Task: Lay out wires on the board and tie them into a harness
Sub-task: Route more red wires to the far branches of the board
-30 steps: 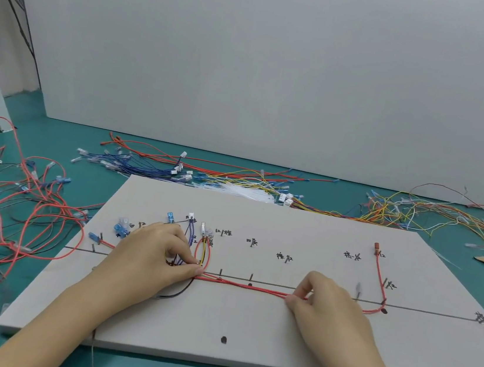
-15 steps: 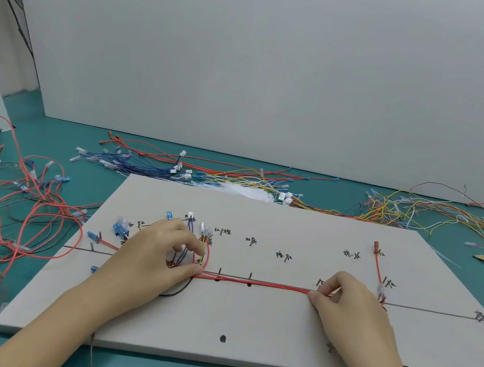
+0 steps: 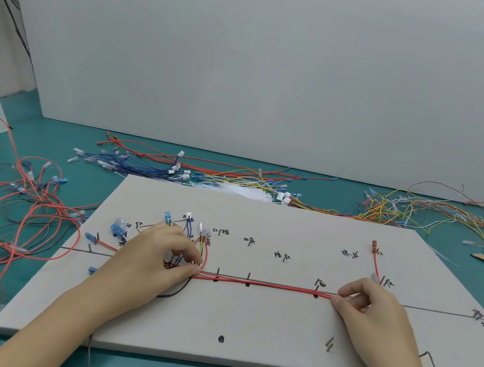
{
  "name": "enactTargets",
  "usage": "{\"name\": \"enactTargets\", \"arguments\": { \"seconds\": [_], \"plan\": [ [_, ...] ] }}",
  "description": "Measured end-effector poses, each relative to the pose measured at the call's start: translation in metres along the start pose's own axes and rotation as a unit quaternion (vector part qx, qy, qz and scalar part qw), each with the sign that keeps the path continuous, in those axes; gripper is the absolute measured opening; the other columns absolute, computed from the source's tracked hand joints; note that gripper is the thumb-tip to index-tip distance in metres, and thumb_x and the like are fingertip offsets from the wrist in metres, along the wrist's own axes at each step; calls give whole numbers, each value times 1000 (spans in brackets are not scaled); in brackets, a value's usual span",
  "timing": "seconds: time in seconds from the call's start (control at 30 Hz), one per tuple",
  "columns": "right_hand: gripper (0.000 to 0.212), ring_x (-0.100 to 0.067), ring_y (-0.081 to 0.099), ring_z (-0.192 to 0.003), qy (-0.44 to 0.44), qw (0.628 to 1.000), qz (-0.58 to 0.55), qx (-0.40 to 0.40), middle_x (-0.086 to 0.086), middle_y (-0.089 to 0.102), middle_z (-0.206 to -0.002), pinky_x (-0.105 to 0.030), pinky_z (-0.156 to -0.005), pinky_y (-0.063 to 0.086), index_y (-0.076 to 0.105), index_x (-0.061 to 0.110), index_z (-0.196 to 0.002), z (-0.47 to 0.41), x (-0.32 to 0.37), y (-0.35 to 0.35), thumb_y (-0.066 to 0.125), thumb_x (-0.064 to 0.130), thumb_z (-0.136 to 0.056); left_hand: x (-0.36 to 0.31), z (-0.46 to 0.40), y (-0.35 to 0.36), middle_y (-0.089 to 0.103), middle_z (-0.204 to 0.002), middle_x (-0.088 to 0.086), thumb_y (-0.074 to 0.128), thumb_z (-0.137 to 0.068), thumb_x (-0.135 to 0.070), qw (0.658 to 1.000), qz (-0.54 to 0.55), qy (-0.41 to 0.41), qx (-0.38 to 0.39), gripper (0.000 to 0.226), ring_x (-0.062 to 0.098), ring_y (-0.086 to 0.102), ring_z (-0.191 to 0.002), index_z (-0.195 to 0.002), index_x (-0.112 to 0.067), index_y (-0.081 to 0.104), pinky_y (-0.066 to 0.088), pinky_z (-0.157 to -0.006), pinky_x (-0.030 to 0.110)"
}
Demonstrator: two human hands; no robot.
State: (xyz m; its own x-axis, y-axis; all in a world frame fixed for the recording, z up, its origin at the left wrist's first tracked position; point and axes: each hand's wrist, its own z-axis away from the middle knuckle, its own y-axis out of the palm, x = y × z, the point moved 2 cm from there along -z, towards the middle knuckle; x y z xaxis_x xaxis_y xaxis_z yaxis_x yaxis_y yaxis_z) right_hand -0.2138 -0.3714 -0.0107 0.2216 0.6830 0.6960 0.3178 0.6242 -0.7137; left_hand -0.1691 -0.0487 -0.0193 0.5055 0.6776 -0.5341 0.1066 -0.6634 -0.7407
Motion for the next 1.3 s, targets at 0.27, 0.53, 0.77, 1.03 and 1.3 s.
{"name": "enactTargets", "arguments": {
  "seconds": [0.27, 0.53, 0.77, 1.03, 1.3],
  "plan": [
    [16, -9, 56, -71, -6, 998, -20, -66, 7, 61, -67, -27, -58, 37, 64, 31, -72, 6, -5, -4, 75, 24, -80, 1, 0, 1, 63, -85, -21, 83, -74, -22, 1000, 9, 8, -7, 26, 5, 57, -82, -70, -42, 67, 39, -72, 13],
    [17, -8, 54, -71, 17, 993, -15, -115, 9, 61, -67, -28, -57, 36, 63, 33, -67, 13, -18, -12, 75, 35, -80, 4, -1, 1, 64, -79, -18, 83, -74, -19, 1000, 27, 9, -11, 23, 8, 58, -76, -70, -37, 69, 41, -66, 14],
    [14, -2, 50, -71, 23, 991, -26, -132, 9, 62, -76, -33, -66, 32, 67, 20, -78, 3, -25, -18, 66, 9, -87, 3, 0, 2, 65, -78, -17, 83, -74, -18, 999, 34, 10, -12, 18, 9, 59, -74, -73, -32, 70, 41, -65, 13],
    [19, -26, 51, -80, 58, 991, -8, -118, 1, 60, -80, -34, -67, 33, 64, 15, -91, -8, -25, -16, 56, -2, -87, 5, 0, 2, 65, -78, -19, 82, -75, -19, 999, 36, 6, -12, 20, 9, 60, -75, -73, -33, 70, 45, -66, 18],
    [22, -27, 51, -82, 63, 991, 18, -117, 4, 60, -79, -34, -65, 32, 63, 15, -96, -15, -23, -19, 53, -3, -86, 4, 1, 2, 65, -79, -19, 81, -76, -19, 999, 41, 0, -11, 20, 10, 61, -76, -72, -35, 69, 45, -67, 19]
  ]
}}
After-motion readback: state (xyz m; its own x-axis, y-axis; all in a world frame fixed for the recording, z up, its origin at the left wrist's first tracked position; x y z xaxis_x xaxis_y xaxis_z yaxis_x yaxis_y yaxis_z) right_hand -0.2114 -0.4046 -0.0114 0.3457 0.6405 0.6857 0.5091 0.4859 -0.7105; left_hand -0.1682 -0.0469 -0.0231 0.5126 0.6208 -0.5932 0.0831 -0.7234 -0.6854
